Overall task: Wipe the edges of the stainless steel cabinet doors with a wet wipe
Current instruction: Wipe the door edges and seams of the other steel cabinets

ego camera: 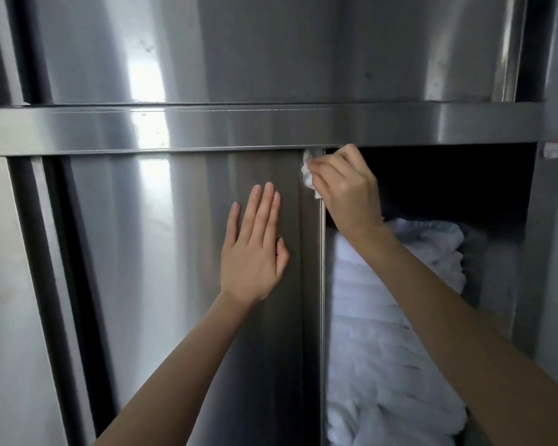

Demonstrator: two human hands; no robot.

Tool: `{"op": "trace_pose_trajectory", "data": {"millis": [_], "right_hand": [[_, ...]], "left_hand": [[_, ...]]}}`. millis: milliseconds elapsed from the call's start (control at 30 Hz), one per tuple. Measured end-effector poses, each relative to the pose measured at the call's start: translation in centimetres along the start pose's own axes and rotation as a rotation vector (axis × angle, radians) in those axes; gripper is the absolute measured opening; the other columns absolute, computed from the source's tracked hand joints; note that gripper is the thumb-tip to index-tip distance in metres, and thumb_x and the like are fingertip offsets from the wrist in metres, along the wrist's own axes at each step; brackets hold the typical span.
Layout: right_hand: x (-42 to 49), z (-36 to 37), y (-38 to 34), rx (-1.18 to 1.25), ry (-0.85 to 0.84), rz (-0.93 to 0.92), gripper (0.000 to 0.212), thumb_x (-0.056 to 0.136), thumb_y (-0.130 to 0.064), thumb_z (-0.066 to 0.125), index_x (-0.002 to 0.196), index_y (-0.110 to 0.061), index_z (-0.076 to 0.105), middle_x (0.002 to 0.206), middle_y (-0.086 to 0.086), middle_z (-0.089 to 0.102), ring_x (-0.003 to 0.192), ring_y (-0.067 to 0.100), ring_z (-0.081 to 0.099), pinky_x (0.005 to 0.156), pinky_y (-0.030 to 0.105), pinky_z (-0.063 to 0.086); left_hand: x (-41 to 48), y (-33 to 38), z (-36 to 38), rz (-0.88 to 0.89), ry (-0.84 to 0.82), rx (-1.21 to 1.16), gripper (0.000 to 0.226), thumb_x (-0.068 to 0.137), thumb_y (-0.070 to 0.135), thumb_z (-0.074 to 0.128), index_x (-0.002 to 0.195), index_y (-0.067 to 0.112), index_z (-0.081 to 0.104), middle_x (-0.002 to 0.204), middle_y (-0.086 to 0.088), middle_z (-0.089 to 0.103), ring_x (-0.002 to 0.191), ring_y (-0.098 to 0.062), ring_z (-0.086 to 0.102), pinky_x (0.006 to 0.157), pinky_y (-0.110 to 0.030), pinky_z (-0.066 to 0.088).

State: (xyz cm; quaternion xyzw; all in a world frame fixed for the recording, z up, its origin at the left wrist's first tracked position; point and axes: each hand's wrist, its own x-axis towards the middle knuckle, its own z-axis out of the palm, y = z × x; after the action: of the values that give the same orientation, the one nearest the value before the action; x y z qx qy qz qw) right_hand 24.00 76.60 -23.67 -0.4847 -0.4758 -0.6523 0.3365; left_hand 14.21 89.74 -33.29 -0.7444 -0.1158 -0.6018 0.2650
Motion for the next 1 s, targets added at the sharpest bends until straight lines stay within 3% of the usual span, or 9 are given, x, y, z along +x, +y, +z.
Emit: {"op": "trace_pose_trajectory", "data": {"millis": [100,233,433,567,667,733,833,1000], "right_hand": [[-3.7,-0.6,-1.2,0.056,-0.04,0.047,0.005,0.082,0.002,0.069,0.078,0.003,0.07,0.081,0.009,0.071,0.068,0.029,0.058,0.064,0.033,0.049],[-5.5,-1.2,-1.5,0.067,-0.161,-0.014,0.008,0.085,0.001,0.064,0.081,0.005,0.07,0.082,0.011,0.07,0.07,0.029,0.06,0.065,0.034,0.05],[-1.1,-0.1,-1.2,0.015,-0.001,0.063,0.008,0.084,0.002,0.065,0.078,0.002,0.071,0.08,0.008,0.071,0.07,0.027,0.06,0.062,0.033,0.052],[-9.7,-1.4,-3.3,0.041,-0.154,-0.004,0.013,0.08,0.006,0.065,0.091,0.005,0.072,0.09,0.014,0.072,0.079,0.026,0.063,0.066,0.034,0.054],[-14.8,-2.9,-5.0,0.081,-0.287,-0.081,0.017,0.072,0.012,0.075,0.088,0.007,0.072,0.088,0.015,0.072,0.075,0.026,0.067,0.065,0.032,0.057],[-14.1,-3.0,-4.7,0.092,-0.315,-0.118,0.012,0.074,0.013,0.072,0.084,0.006,0.072,0.085,0.014,0.071,0.075,0.026,0.067,0.065,0.032,0.056],[-9.4,-1.7,-3.6,0.087,-0.211,-0.044,0.014,0.082,0.008,0.059,0.082,0.004,0.072,0.085,0.013,0.071,0.078,0.026,0.066,0.072,0.03,0.054],[-7.7,0.3,-4.5,0.091,-0.006,0.176,0.015,0.082,0.001,0.059,0.087,0.005,0.073,0.087,0.014,0.073,0.082,0.027,0.068,0.08,0.026,0.05]], "left_hand": [[0.1,-0.1,-0.1,0.002,0.0,0.002,0.059,0.097,0.026,0.028,0.151,0.003,0.024,0.16,-0.011,0.022,0.15,-0.023,0.012,0.122,-0.045,0.012],[0.0,-0.1,-0.2,0.007,-0.019,0.004,0.061,0.096,0.027,0.031,0.152,0.003,0.023,0.16,-0.011,0.02,0.15,-0.023,0.011,0.122,-0.044,0.01],[0.0,-0.3,0.0,0.008,-0.017,0.0,0.061,0.096,0.026,0.033,0.152,0.003,0.022,0.161,-0.011,0.018,0.15,-0.023,0.009,0.122,-0.044,0.012],[0.0,0.0,-0.4,0.006,-0.05,-0.025,0.064,0.095,0.025,0.037,0.152,0.002,0.021,0.161,-0.012,0.017,0.15,-0.024,0.01,0.121,-0.044,0.012],[0.2,0.0,-0.9,0.006,-0.067,-0.029,0.065,0.095,0.023,0.041,0.152,0.001,0.019,0.161,-0.013,0.016,0.15,-0.025,0.01,0.122,-0.044,0.01],[0.1,0.1,-1.2,0.009,-0.06,-0.039,0.063,0.095,0.02,0.041,0.151,0.0,0.021,0.16,-0.015,0.017,0.149,-0.027,0.012,0.122,-0.043,0.011],[0.0,0.0,-1.2,0.028,-0.042,-0.079,0.063,0.094,0.019,0.042,0.15,-0.003,0.023,0.158,-0.019,0.021,0.148,-0.03,0.017,0.122,-0.042,0.013],[-3.6,-0.1,-0.3,0.053,-0.052,-0.057,0.062,0.096,0.023,0.035,0.151,-0.001,0.019,0.159,-0.018,0.017,0.149,-0.028,0.012,0.122,-0.041,0.012]]}}
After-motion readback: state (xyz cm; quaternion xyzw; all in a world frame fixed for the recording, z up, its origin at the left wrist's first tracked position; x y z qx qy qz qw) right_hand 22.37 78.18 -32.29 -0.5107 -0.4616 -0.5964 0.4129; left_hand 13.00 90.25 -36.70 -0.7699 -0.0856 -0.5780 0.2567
